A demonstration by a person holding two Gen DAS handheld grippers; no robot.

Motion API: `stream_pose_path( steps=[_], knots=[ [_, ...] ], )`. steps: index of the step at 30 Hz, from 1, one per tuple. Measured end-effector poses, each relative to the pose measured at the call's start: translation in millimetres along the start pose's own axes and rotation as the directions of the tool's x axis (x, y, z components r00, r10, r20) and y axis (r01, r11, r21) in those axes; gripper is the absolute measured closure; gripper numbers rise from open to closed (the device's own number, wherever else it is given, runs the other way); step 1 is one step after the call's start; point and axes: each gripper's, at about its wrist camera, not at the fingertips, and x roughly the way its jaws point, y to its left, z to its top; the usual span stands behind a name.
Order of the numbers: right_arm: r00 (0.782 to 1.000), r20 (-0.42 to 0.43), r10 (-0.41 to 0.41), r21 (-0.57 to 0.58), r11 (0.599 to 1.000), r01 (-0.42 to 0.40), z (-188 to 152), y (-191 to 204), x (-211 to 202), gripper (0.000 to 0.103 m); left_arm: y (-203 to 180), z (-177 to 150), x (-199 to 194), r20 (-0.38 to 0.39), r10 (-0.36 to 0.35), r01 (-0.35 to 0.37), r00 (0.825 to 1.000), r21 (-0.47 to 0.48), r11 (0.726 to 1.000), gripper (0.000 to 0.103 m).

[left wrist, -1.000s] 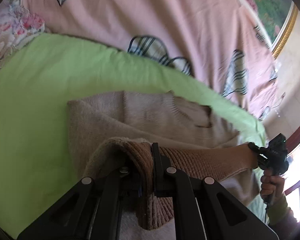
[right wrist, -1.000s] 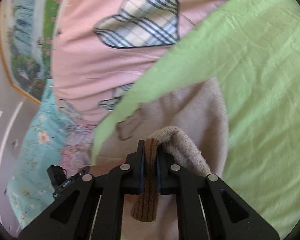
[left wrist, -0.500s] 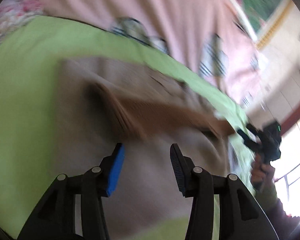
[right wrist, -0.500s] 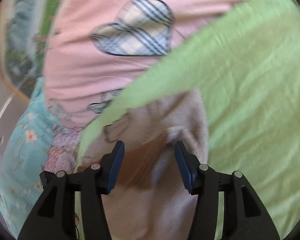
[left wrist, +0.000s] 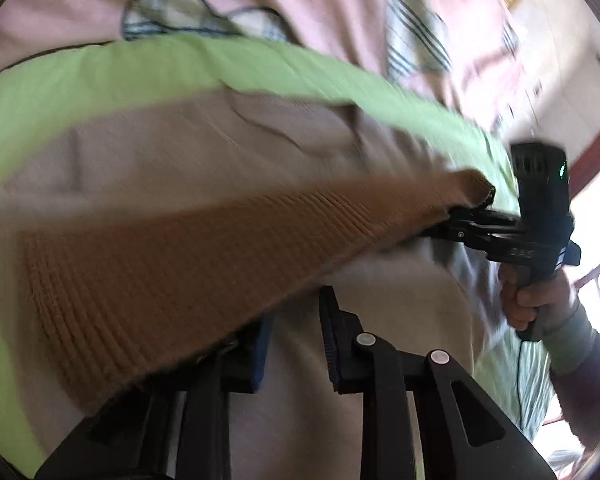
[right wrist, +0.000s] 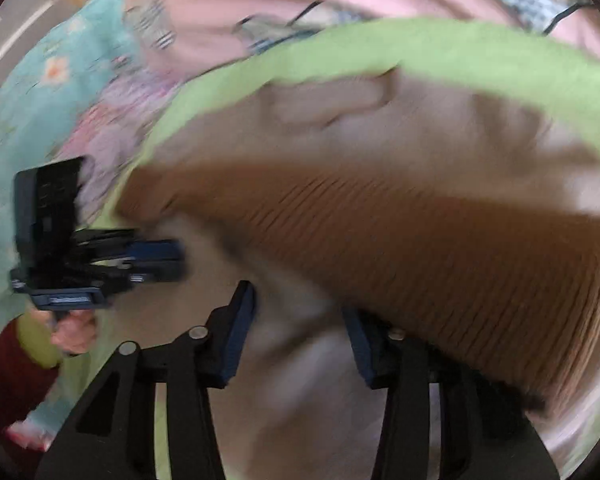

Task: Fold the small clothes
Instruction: 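Lay the hem down on the sweater and open both grippers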

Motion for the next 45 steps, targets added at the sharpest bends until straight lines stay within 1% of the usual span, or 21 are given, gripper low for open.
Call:
stream_pose_path(
  steps=[2,3,4,5,6,9,11,12,13,15,17,21,22,24,27,29,32,36,38,42,45],
  knots=[
    [0.995,0.048,-0.088,0.034,0.996,0.086,14,-19,0,0.057,18,16,-3,0.043,0.054,-0.053,0.998,-0.038,0.998,0.083],
    [0.989,0.086,-0.119,0.08,0.99,0.113,21,-33,-2,0.057,29,23,-4,0.067,0.11,-0.106,0.992,-0.065,0.992,0.083],
    [0.982,0.131,-0.134,0.131,0.984,0.117,25,-46,-6,0.06,43,32,-6,0.089,0.136,-0.127,0.987,-0.099,0.987,0.083],
    [0.972,0.163,-0.167,0.17,0.976,0.139,28,-57,-9,0.062,50,34,-8,0.102,0.14,-0.127,0.985,-0.118,0.985,0.083],
    [0.963,0.186,-0.194,0.198,0.968,0.156,29,-63,-12,0.062,64,39,-11,0.124,0.152,-0.131,0.981,-0.166,0.977,0.083],
    [0.944,0.262,-0.199,0.297,0.948,0.118,29,-79,-26,0.063,84,38,-26,0.182,0.137,-0.089,0.974,-0.25,0.964,0.084],
    [0.931,0.294,-0.216,0.325,0.939,0.116,24,-78,-38,0.062,86,29,-39,0.213,0.162,-0.102,0.964,-0.266,0.959,0.083],
    [0.925,0.305,-0.226,0.333,0.936,0.119,21,-76,-45,0.061,85,23,-45,0.226,0.179,-0.114,0.958,-0.272,0.955,0.08],
    [0.923,0.319,-0.214,0.336,0.936,0.101,16,-74,-53,0.061,84,14,-53,0.237,0.181,-0.109,0.955,-0.29,0.951,0.077],
    [0.929,0.327,-0.176,0.336,0.94,0.06,7,-70,-62,0.061,80,-3,-65,0.251,0.163,-0.083,0.954,-0.304,0.949,0.076],
    [0.936,0.322,-0.141,0.321,0.947,0.033,-2,-59,-70,0.061,66,-17,-73,0.256,0.138,-0.059,0.957,-0.294,0.954,0.074],
    [0.954,0.295,-0.049,0.268,0.963,-0.034,-30,-30,-78,0.06,30,-67,-84,0.251,0.078,-0.014,0.965,-0.248,0.969,0.069],
    [0.958,0.286,-0.028,0.259,0.965,-0.05,-38,-24,-78,0.06,21,-84,-86,0.242,0.059,0.002,0.969,-0.243,0.97,0.068],
    [0.965,0.262,0.017,0.236,0.968,-0.081,-59,-10,-78,0.06,9,-104,-85,0.232,0.032,0.027,0.972,-0.244,0.969,0.068],
    [0.973,0.229,0.027,0.221,0.972,-0.079,-86,2,-79,0.058,-8,-138,-87,0.21,0.009,0.047,0.978,-0.26,0.965,0.067],
    [0.977,0.211,0.029,0.218,0.973,-0.076,-102,5,-81,0.057,-13,-155,-91,0.209,0.002,0.057,0.978,-0.275,0.96,0.064],
    [0.981,0.194,0.0,0.248,0.968,-0.049,-130,2,-86,0.057,-17,-178,-100,0.214,-0.006,0.072,0.977,-0.303,0.95,0.061],
    [0.974,0.227,-0.004,0.335,0.939,-0.074,-159,-7,-100,0.057,-16,-202,-108,0.223,-0.012,0.091,0.975,-0.349,0.933,0.053],
    [0.968,0.249,-0.011,0.356,0.931,-0.081,-171,-7,-108,0.057,-11,-213,-113,0.222,-0.014,0.097,0.975,-0.367,0.925,0.053],
    [0.962,0.274,-0.01,0.376,0.922,-0.097,-186,-2,-115,0.057,-5,-229,-115,0.225,-0.016,0.109,0.974,-0.409,0.906,0.047],
    [0.962,0.273,-0.003,0.383,0.917,-0.106,-192,2,-113,0.056,1,-238,-113,0.233,-0.024,0.133,0.972,-0.462,0.877,0.045]
  ],
)
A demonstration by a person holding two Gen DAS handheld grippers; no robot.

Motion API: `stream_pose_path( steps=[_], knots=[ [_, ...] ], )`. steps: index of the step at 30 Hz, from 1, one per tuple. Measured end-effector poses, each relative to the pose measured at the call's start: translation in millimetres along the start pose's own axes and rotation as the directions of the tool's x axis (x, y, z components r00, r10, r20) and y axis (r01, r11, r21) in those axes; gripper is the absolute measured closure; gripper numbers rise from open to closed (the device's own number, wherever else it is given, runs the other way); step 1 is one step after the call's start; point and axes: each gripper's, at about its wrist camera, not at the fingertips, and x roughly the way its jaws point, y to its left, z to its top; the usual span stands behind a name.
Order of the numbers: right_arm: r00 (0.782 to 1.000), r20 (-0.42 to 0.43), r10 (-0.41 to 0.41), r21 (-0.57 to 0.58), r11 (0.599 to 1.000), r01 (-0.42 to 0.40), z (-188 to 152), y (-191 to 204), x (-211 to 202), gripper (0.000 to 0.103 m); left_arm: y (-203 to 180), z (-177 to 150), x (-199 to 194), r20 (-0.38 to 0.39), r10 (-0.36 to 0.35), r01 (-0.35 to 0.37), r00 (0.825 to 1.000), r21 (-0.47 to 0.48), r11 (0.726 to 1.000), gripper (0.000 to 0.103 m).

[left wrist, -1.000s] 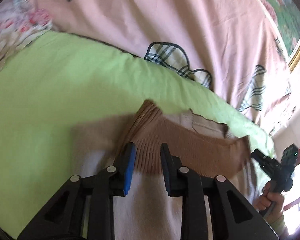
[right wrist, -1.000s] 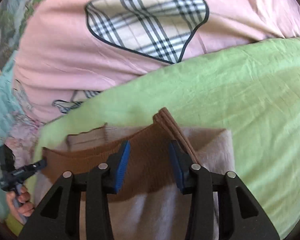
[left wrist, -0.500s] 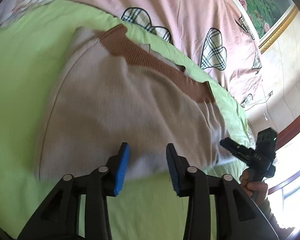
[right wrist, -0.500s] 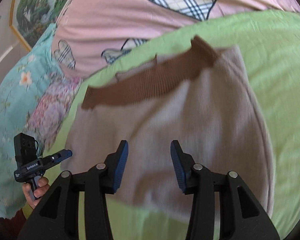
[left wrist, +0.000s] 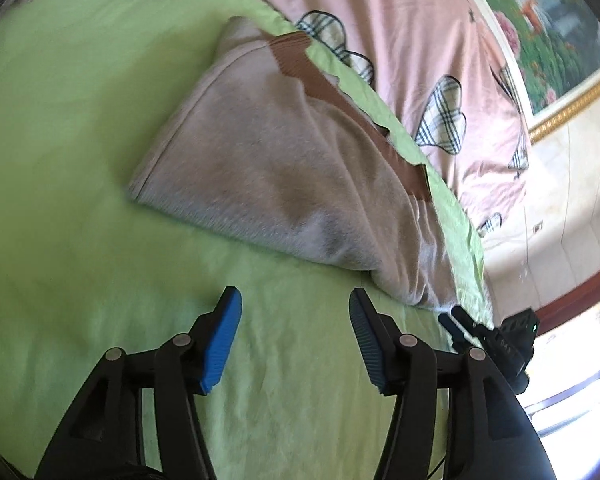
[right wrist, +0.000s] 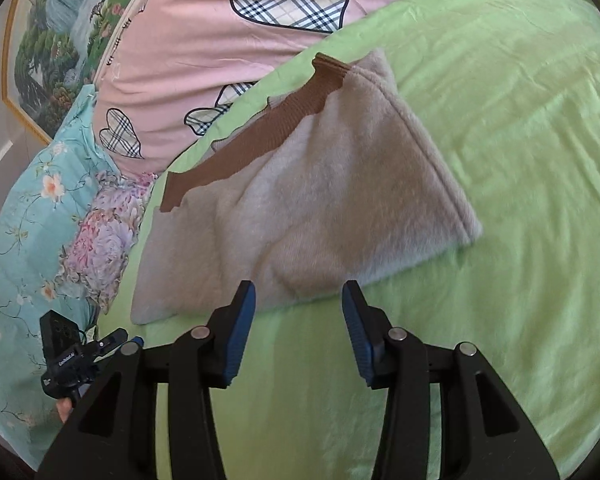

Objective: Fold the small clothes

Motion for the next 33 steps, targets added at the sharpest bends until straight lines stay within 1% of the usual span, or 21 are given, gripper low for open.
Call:
stream_pose_path(
  steps=[3,5,8,10,11,12,15,17,20,23,24,26,27,28,29,30,33],
  knots=[
    [1.0,0.004,0.023,0.011,1.0,-0.023,-4,4,-1,0.056,6,1,1,0.006,-0.01,0.01,1.0,-0.047,0.999,0.042],
    [0.999,0.01,0.032,0.006,0.999,-0.032,-7,9,-3,0.056,7,1,3,0.012,-0.004,0.004,1.0,-0.065,0.998,0.042],
    [0.999,0.01,0.044,-0.005,0.999,-0.043,-10,16,-5,0.053,8,2,7,0.025,-0.019,0.021,1.0,-0.094,0.995,0.036],
    [0.999,0.008,0.048,-0.012,0.999,-0.048,-12,21,-6,0.05,7,4,11,0.031,-0.026,0.029,0.999,-0.112,0.993,0.03],
    [0.999,0.007,0.053,-0.016,0.998,-0.053,-13,23,-5,0.05,7,6,13,0.036,-0.03,0.034,0.999,-0.12,0.992,0.028],
    [0.998,0.005,0.057,-0.017,0.998,-0.056,-13,24,-5,0.05,5,8,16,0.041,-0.033,0.038,0.999,-0.126,0.991,0.024],
    [0.998,-0.004,0.063,-0.019,0.998,-0.063,-14,27,-2,0.05,5,17,24,0.075,-0.033,0.044,0.997,-0.152,0.987,0.02],
    [0.998,-0.008,0.067,-0.016,0.998,-0.067,-14,28,-1,0.05,7,24,29,0.094,-0.03,0.047,0.995,-0.184,0.982,0.019],
    [0.997,-0.01,0.074,-0.021,0.997,-0.075,-14,33,0,0.05,11,35,32,0.145,-0.017,0.053,0.989,-0.246,0.968,0.019],
    [0.996,-0.014,0.083,-0.025,0.996,-0.083,-13,37,2,0.05,18,45,32,0.199,0.003,0.054,0.98,-0.284,0.957,0.02],
    [0.996,-0.016,0.085,-0.026,0.996,-0.086,-12,38,2,0.05,18,47,33,0.21,0.015,0.045,0.978,-0.281,0.959,0.026],
    [0.996,-0.016,0.089,-0.03,0.996,-0.089,-11,41,3,0.05,19,54,37,0.216,0.046,0.012,0.975,-0.261,0.965,0.047],
    [0.996,-0.016,0.092,-0.034,0.995,-0.092,-10,42,4,0.05,20,55,38,0.214,0.046,0.011,0.976,-0.258,0.966,0.075],
    [0.995,-0.016,0.094,-0.036,0.995,-0.094,-9,43,4,0.05,25,57,41,0.201,0.032,0.022,0.979,-0.262,0.965,0.095],
    [0.995,-0.014,0.095,-0.041,0.995,-0.096,-7,45,4,0.05,31,59,43,0.196,0.017,0.037,0.98,-0.272,0.961,0.095],
    [0.996,-0.012,0.094,-0.044,0.995,-0.094,-6,45,5,0.05,34,59,40,0.206,0.018,0.04,0.978,-0.274,0.961,0.096],
    [0.996,-0.008,0.093,-0.057,0.994,-0.093,0,47,5,0.05,26,57,27,0.234,0.034,0.018,0.972,-0.218,0.976,0.098]
  ],
)
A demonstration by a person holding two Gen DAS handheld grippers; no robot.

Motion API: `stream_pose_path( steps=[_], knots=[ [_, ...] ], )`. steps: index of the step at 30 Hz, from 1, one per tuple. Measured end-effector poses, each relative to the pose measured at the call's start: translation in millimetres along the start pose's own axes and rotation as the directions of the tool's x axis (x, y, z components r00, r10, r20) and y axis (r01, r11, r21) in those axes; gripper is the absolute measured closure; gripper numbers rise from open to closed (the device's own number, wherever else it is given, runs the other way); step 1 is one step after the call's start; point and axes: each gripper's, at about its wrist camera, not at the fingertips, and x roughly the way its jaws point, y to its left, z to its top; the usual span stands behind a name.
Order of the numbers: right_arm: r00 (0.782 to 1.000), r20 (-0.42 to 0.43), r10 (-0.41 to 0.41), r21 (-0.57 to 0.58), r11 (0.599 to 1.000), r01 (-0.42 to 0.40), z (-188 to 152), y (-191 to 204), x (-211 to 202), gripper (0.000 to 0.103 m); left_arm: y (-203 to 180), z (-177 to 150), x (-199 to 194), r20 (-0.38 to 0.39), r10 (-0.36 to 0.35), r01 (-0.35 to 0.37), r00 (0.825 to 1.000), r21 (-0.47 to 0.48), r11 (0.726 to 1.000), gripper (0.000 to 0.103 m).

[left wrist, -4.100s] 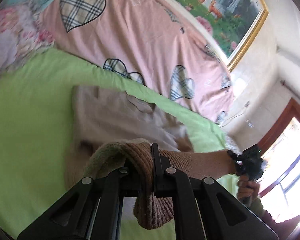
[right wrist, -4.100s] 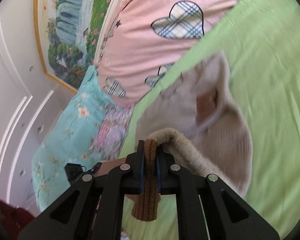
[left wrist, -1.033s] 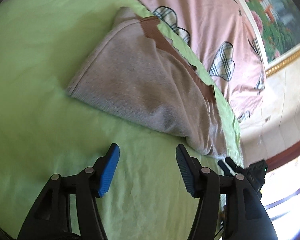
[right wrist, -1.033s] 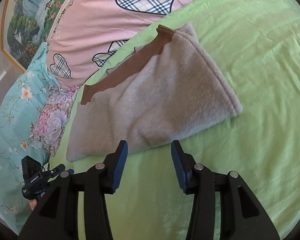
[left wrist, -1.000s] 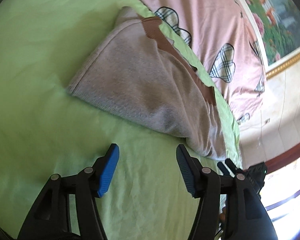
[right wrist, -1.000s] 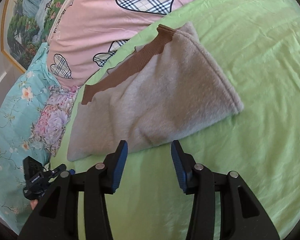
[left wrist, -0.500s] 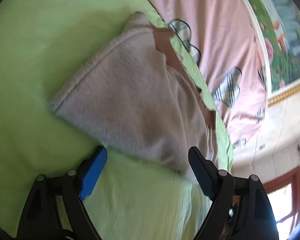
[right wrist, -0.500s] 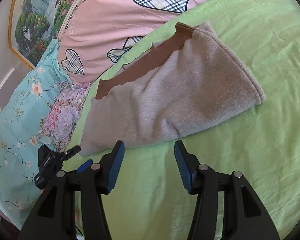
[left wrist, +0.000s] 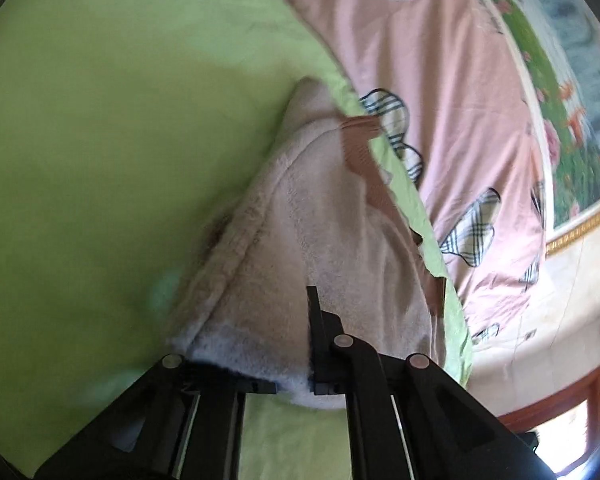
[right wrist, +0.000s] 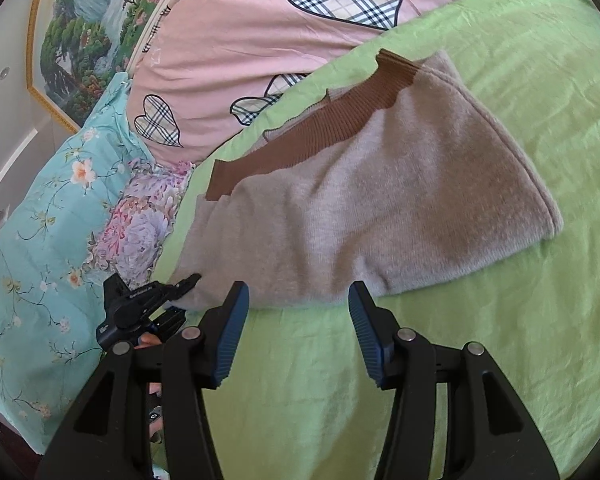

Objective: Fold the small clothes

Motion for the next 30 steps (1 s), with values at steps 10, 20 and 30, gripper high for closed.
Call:
stream_pose_path(
  steps=[10,20,30],
  knots=[
    [1.0,0.025,0.0,0.014,1.0,0.0,21,-15,-8,0.05,-14,-3,-4,-0.013,0.019,-0.018,1.0,0.079,0.997,0.092],
    [1.0,-0.025,0.013,0.006,1.0,-0.013,45,-26,8,0.05,-42,-8,4,0.033,0.098,-0.103,0.995,0.22,0.97,0.097],
    [0.968,-0.198,0.155,0.089,0.986,-0.139,119,-53,64,0.04,-181,-59,34,0.01,-0.007,-0.001,1.0,0.604,0.797,0.098]
  ],
)
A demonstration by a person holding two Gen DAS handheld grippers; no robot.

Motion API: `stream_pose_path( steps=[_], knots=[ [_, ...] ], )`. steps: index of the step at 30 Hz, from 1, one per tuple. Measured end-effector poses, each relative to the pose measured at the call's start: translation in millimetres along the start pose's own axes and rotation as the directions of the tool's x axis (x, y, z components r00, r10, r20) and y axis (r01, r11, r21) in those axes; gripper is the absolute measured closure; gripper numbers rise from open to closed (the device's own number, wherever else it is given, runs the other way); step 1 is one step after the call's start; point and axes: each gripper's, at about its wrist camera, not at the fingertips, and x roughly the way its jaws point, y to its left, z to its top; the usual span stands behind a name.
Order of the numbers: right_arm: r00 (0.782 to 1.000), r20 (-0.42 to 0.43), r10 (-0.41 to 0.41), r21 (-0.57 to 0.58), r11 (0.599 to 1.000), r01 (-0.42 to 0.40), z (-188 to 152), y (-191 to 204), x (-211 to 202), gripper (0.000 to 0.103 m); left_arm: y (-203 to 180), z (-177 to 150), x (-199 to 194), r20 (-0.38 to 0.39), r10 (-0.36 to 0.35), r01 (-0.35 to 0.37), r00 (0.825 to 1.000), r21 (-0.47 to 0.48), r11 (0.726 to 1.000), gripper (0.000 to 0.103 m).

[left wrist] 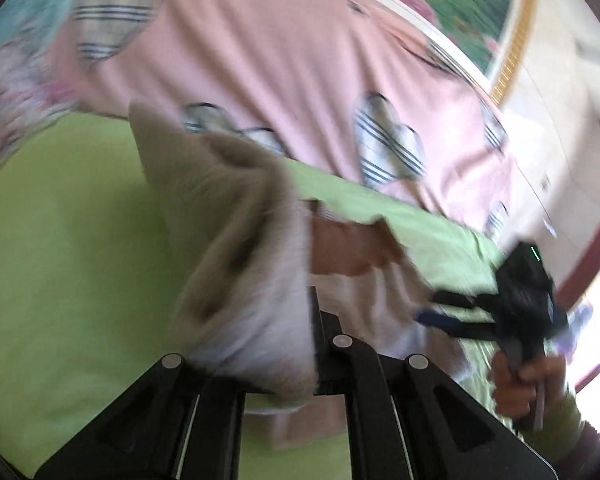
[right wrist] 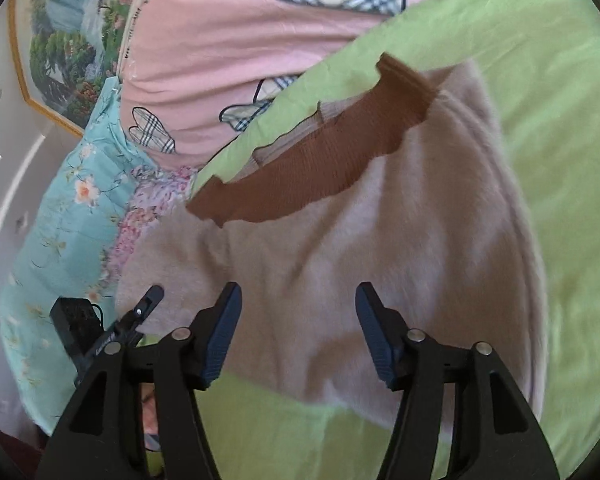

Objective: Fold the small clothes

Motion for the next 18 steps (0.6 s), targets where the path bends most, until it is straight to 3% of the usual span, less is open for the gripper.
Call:
stream_pose_path(
  steps=[3,7,12,14,16,18],
  knots=[
    [0.998,-0.036,0.049,0.01,0.999,-0.049,23,3,15,0.035,-33,-12,35,-0.075,-0.02,0.026,0.997,0.083,0.996,0.098],
    [0.989,-0.082,0.124,0.021,0.992,-0.123,44,9,39,0.015,-53,-33,70,-0.165,-0.017,0.04,0.986,0.134,0.99,0.098],
    [0.983,-0.158,0.091,-0.019,0.995,-0.095,57,19,84,0.014,-53,-35,72,-0.17,-0.025,0.049,0.985,0.137,0.989,0.098],
    [0.984,-0.163,0.075,-0.048,0.995,-0.084,59,26,99,0.032,-52,-35,71,-0.175,-0.023,0.048,0.984,0.143,0.989,0.098],
    [0.982,-0.16,0.098,-0.043,0.993,-0.106,63,31,110,0.063,-57,-34,71,-0.172,-0.006,0.035,0.985,0.167,0.985,0.098],
    [0.988,-0.131,0.085,-0.061,0.994,-0.093,68,36,109,0.081,-62,-33,67,-0.163,0.002,0.029,0.987,0.186,0.982,0.097]
  ],
)
